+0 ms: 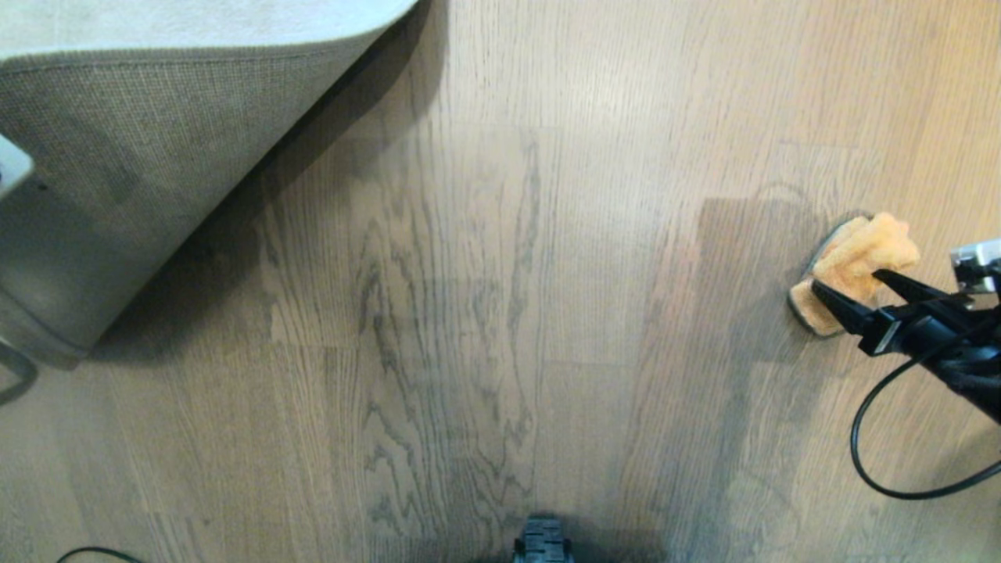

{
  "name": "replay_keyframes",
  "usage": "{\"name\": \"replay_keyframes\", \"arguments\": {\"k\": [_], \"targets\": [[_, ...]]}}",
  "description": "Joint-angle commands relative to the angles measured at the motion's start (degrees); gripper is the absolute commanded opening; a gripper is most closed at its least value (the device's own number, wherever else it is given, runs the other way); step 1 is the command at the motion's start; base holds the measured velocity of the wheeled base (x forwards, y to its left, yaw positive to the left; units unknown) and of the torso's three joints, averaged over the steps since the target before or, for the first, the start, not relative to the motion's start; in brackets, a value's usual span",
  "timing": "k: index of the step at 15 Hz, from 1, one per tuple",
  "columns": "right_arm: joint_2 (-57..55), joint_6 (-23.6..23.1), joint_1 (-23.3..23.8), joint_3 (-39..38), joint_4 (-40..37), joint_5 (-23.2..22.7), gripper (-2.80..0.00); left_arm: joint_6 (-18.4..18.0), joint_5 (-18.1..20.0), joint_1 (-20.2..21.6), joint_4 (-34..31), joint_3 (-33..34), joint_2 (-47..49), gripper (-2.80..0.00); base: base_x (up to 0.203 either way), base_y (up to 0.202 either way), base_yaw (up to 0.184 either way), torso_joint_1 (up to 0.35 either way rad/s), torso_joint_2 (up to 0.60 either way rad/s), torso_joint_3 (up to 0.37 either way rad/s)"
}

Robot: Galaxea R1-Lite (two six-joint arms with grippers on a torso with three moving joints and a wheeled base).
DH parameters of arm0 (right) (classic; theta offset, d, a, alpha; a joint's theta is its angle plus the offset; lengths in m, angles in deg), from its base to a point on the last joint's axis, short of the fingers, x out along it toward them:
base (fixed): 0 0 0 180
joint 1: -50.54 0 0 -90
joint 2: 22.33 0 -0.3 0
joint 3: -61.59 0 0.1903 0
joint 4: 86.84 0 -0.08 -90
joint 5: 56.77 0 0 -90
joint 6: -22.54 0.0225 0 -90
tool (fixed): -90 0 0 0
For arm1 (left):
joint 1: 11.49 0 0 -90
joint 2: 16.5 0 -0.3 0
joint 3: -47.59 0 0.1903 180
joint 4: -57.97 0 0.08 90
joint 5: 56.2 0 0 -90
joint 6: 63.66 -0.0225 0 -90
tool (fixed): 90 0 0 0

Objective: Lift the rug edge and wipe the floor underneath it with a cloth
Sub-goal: Pick up the rag

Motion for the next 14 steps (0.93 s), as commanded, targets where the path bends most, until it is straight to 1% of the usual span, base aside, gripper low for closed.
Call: {"name": "replay_keyframes", "arguments": {"k": [1, 14], "targets": [[-0.5, -0.2, 0.0, -0.1, 1.5, -0.2, -2.80, -0.4, -0.3, 0.0, 0.2, 0.0, 0.0, -2.80, 0.000, 0.000, 0.000, 0.000, 0.00, 0.000], [0.7, -0.1, -0.2, -2.2, 2.2, -0.2, -2.80, -0.4, -0.3, 0.0, 0.2, 0.0, 0.0, -2.80, 0.000, 0.000, 0.000, 0.000, 0.00, 0.000]]}}
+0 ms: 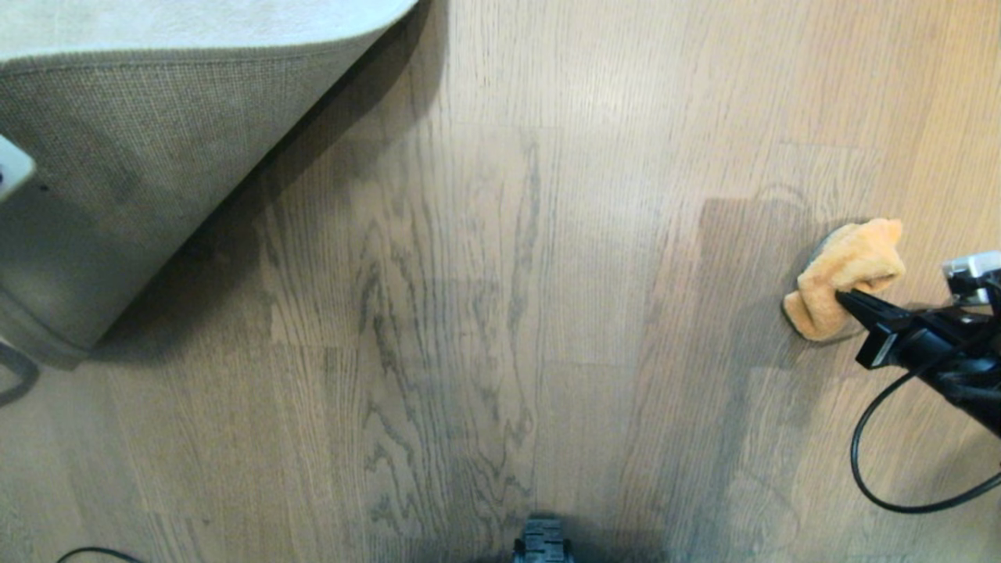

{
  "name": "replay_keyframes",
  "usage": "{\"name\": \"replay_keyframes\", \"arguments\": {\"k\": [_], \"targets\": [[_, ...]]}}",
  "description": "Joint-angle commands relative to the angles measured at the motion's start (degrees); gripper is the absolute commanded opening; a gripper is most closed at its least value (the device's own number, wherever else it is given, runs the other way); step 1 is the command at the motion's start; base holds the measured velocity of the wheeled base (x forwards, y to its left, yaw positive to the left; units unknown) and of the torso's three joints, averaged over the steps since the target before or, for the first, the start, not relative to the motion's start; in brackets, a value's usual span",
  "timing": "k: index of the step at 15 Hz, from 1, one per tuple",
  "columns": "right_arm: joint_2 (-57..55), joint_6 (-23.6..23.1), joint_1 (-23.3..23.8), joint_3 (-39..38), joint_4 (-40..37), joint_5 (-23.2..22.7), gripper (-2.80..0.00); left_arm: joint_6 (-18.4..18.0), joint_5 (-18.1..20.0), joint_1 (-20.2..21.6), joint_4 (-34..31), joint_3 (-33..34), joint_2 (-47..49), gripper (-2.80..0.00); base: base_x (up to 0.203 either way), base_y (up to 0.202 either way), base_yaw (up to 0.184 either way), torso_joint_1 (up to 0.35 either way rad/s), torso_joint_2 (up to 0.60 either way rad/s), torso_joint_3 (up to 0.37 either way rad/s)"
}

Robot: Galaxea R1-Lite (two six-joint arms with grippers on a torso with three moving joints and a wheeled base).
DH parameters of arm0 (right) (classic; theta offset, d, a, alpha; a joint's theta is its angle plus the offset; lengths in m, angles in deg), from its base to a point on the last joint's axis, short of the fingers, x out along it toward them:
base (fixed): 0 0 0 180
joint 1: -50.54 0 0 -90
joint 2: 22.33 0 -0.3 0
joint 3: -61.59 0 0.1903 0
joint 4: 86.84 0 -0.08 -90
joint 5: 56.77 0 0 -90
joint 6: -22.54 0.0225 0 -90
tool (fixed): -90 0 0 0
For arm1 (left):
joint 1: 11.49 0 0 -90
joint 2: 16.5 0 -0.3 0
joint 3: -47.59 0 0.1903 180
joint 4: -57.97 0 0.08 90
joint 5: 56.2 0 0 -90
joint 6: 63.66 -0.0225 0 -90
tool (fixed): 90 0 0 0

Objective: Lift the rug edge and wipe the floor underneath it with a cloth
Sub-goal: Pick up the rag

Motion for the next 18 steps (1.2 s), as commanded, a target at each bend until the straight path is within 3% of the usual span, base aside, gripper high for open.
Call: {"name": "replay_keyframes", "arguments": {"k": [1, 9, 18], "targets": [[1.8, 0.1, 0.0, -0.1, 2.2, -0.1, -2.80, -0.3, -0.3, 0.0, 0.2, 0.0, 0.0, -2.80, 0.000, 0.000, 0.000, 0.000, 0.00, 0.000], [9.2, 0.4, 0.0, -5.8, 2.0, -0.2, -2.80, -0.3, -0.4, 0.0, 0.2, 0.1, -0.3, -2.80, 0.000, 0.000, 0.000, 0.000, 0.00, 0.000], [12.3, 0.5, 0.0, -7.1, 1.6, -0.2, -2.80, -0.2, -1.5, 0.0, 0.2, 0.1, -0.4, -2.80, 0.000, 0.000, 0.000, 0.000, 0.00, 0.000]]}}
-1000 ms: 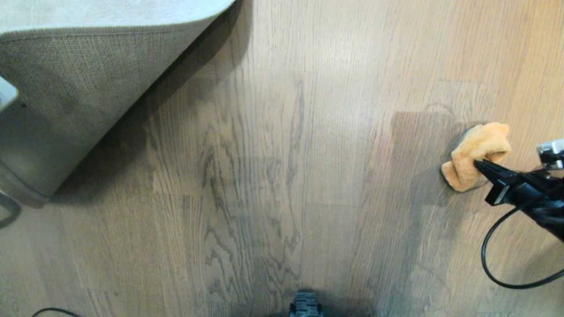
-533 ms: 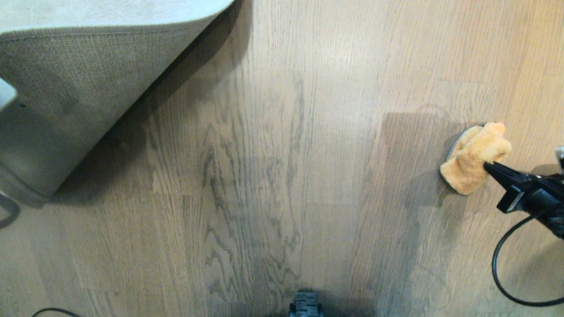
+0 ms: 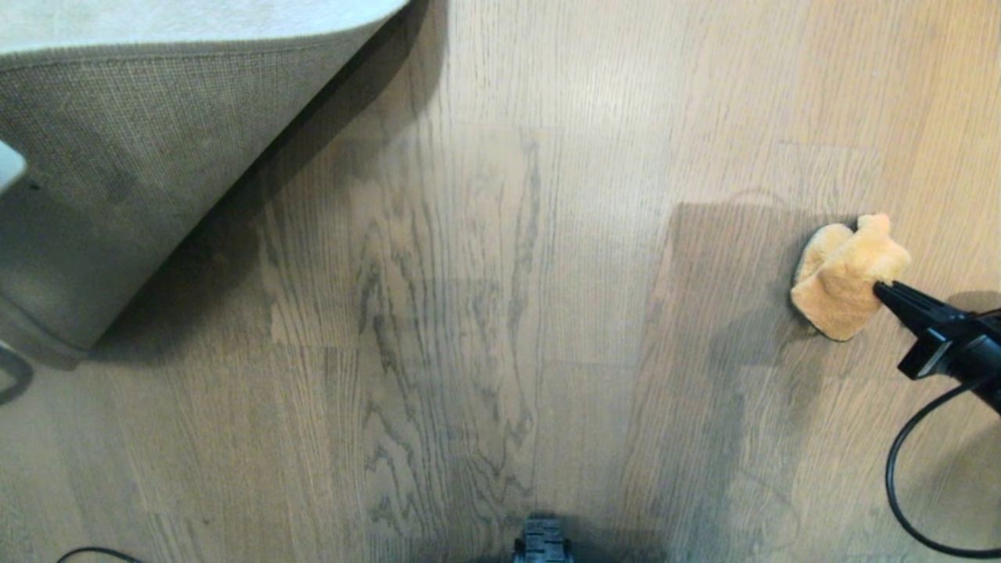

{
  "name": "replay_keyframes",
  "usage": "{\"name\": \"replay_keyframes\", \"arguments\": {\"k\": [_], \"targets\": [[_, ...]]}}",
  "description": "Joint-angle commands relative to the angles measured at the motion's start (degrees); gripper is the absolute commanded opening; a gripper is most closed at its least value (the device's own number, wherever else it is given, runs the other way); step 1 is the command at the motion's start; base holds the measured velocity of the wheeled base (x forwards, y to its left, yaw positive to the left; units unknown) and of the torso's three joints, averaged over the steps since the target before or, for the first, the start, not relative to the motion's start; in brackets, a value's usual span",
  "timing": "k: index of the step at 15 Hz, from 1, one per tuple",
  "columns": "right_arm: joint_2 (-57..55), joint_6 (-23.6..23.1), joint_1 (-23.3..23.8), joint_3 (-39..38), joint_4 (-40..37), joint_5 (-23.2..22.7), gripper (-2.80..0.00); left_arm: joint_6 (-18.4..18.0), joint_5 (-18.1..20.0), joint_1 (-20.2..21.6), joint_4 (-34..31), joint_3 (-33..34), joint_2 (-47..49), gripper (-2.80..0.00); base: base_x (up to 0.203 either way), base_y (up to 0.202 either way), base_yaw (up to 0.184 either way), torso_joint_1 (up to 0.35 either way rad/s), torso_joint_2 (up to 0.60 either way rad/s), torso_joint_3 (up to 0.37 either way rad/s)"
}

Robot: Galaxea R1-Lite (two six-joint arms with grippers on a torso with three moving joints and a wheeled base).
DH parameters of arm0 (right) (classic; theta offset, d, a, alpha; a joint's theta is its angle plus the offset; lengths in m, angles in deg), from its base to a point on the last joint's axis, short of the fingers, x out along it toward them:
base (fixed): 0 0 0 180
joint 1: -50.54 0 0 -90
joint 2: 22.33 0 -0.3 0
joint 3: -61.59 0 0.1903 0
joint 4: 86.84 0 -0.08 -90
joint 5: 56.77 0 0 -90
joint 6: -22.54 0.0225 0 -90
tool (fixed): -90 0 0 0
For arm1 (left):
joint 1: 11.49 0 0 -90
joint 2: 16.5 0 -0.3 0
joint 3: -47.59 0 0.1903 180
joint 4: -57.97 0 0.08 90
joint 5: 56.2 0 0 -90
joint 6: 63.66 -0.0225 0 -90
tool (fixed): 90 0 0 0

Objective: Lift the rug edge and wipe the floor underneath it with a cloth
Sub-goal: Pick up the rag

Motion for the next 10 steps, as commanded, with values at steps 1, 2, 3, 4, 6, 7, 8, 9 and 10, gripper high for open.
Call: {"name": "replay_keyframes", "arguments": {"k": [1, 2, 3, 4, 6, 7, 8, 9, 10], "targets": [[0.5, 0.0, 0.0, -0.4, 1.6, -0.1, -2.80, -0.3, -0.3, 0.0, 0.2, 0.0, 0.0, -2.80, 0.000, 0.000, 0.000, 0.000, 0.00, 0.000], [0.4, 0.0, 0.0, -0.7, 1.7, -0.1, -2.80, -0.3, -0.3, 0.0, 0.2, 0.0, 0.0, -2.80, 0.000, 0.000, 0.000, 0.000, 0.00, 0.000], [0.3, 0.0, 0.0, -1.1, 1.7, -0.2, -2.80, -0.3, -0.3, 0.0, 0.2, 0.0, 0.0, -2.80, 0.000, 0.000, 0.000, 0.000, 0.00, 0.000], [0.1, 0.0, 0.0, -1.9, 1.7, -0.2, -2.80, -0.3, -0.3, 0.0, 0.2, 0.0, 0.0, -2.80, 0.000, 0.000, 0.000, 0.000, 0.00, 0.000], [-1.0, -0.3, 0.0, -4.5, 1.8, -0.2, -2.80, -0.3, -0.3, 0.0, 0.2, 0.0, 0.0, -2.80, 0.000, 0.000, 0.000, 0.000, 0.00, 0.000], [-1.9, -0.5, 0.0, -5.8, 1.9, -0.2, -2.80, -0.3, -0.3, 0.0, 0.2, 0.0, 0.0, -2.80, 0.000, 0.000, 0.000, 0.000, 0.00, 0.000], [-2.5, -0.5, 0.0, -6.5, 2.0, -0.2, -2.80, -0.3, -0.3, 0.0, 0.2, 0.0, 0.0, -2.80, 0.000, 0.000, 0.000, 0.000, 0.00, 0.000], [-3.1, -0.6, 0.0, -6.6, 2.2, -0.2, -2.80, -0.3, -0.3, -0.1, 0.2, 0.0, 0.0, -2.80, 0.000, 0.000, 0.000, 0.000, 0.00, 0.000], [-3.5, -0.6, 0.0, -6.6, 2.2, -0.2, -2.80, -0.3, -0.3, -0.1, 0.2, 0.0, 0.0, -2.80, 0.000, 0.000, 0.000, 0.000, 0.00, 0.000]]}}
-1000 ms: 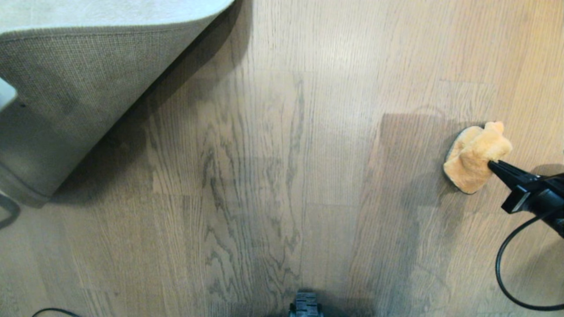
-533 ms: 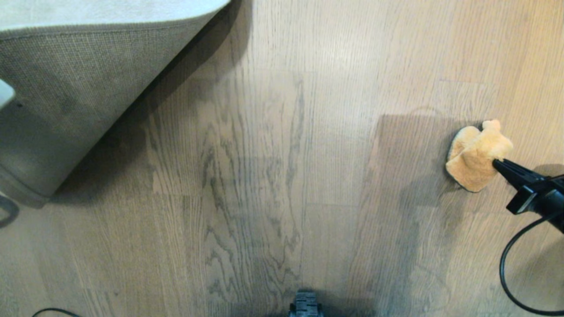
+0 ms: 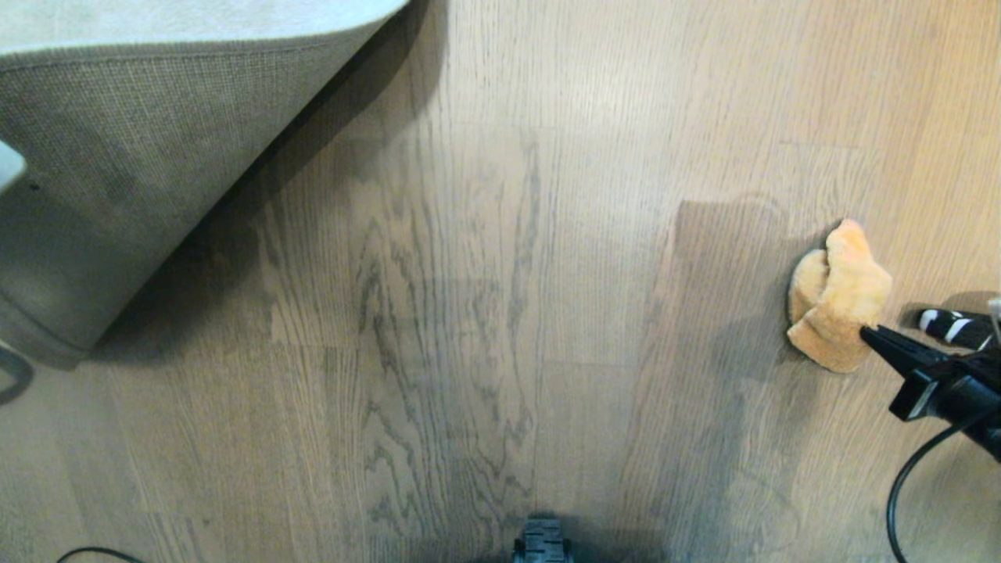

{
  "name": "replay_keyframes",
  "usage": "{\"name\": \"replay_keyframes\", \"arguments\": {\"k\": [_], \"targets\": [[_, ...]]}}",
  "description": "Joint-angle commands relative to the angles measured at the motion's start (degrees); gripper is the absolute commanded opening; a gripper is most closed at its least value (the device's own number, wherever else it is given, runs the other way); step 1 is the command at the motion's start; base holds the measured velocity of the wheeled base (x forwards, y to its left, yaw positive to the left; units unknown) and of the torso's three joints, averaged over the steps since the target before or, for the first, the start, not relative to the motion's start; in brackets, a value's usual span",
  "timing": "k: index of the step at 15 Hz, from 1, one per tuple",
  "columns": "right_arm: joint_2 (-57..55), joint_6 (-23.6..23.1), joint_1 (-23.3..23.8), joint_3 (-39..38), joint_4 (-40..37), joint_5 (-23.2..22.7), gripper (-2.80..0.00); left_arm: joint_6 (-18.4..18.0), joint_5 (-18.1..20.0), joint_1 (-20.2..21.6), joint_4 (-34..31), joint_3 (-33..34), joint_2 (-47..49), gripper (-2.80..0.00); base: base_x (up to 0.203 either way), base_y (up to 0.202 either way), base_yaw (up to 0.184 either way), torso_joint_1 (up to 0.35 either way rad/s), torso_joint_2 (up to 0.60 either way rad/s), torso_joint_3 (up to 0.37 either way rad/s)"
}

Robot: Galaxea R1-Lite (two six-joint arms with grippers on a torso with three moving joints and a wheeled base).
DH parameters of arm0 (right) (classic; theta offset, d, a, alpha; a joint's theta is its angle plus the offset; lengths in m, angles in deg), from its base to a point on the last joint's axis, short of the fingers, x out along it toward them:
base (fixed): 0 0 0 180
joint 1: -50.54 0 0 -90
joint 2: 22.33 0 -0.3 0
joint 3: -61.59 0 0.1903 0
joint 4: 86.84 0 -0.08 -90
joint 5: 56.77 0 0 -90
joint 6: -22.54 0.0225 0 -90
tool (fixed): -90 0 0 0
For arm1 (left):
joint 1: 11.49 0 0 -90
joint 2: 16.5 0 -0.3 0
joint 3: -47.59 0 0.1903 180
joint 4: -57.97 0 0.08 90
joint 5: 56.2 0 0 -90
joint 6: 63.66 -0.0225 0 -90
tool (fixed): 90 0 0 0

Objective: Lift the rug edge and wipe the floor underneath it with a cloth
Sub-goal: Pick up the rag

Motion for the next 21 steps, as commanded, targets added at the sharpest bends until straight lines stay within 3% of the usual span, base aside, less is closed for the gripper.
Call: {"name": "replay_keyframes", "arguments": {"k": [1, 5, 6, 7, 17, 21], "targets": [[-1.4, 0.0, 0.0, -0.4, 2.1, -0.2, -2.80, -0.4, -0.3, -0.1, 0.2, 0.0, 0.0, -2.80, 0.000, 0.000, 0.000, 0.000, 0.00, 0.000], [-2.0, 0.0, 0.0, -0.6, 2.1, -0.2, -2.80, -0.4, -0.3, -0.1, 0.2, 0.0, 0.0, -2.80, 0.000, 0.000, 0.000, 0.000, 0.00, 0.000], [-2.1, 0.0, 0.0, -0.8, 2.1, -0.2, -2.07, -0.4, -0.3, -0.1, 0.2, 0.0, 0.1, -2.80, 0.000, 0.000, 0.000, 0.000, 0.00, 0.000], [-2.1, -0.1, 0.0, -0.8, 2.1, -0.3, 0.00, -0.4, -0.3, -0.1, 0.2, 0.0, 0.1, -2.80, 0.000, 0.000, 0.000, 0.000, 0.00, 0.000], [-1.4, -0.2, -0.3, -2.0, 2.7, -0.4, 0.00, 0.6, -0.3, -0.1, 0.1, 0.2, 0.1, -2.80, 0.000, 0.000, 0.000, 0.000, 0.00, 0.000], [-1.8, -0.1, -3.5, -2.3, 2.7, -0.4, 0.00, 0.7, -1.4, -0.1, 0.2, 0.4, 0.1, -2.80, 0.000, 0.000, 0.000, 0.000, 0.00, 0.000]]}}
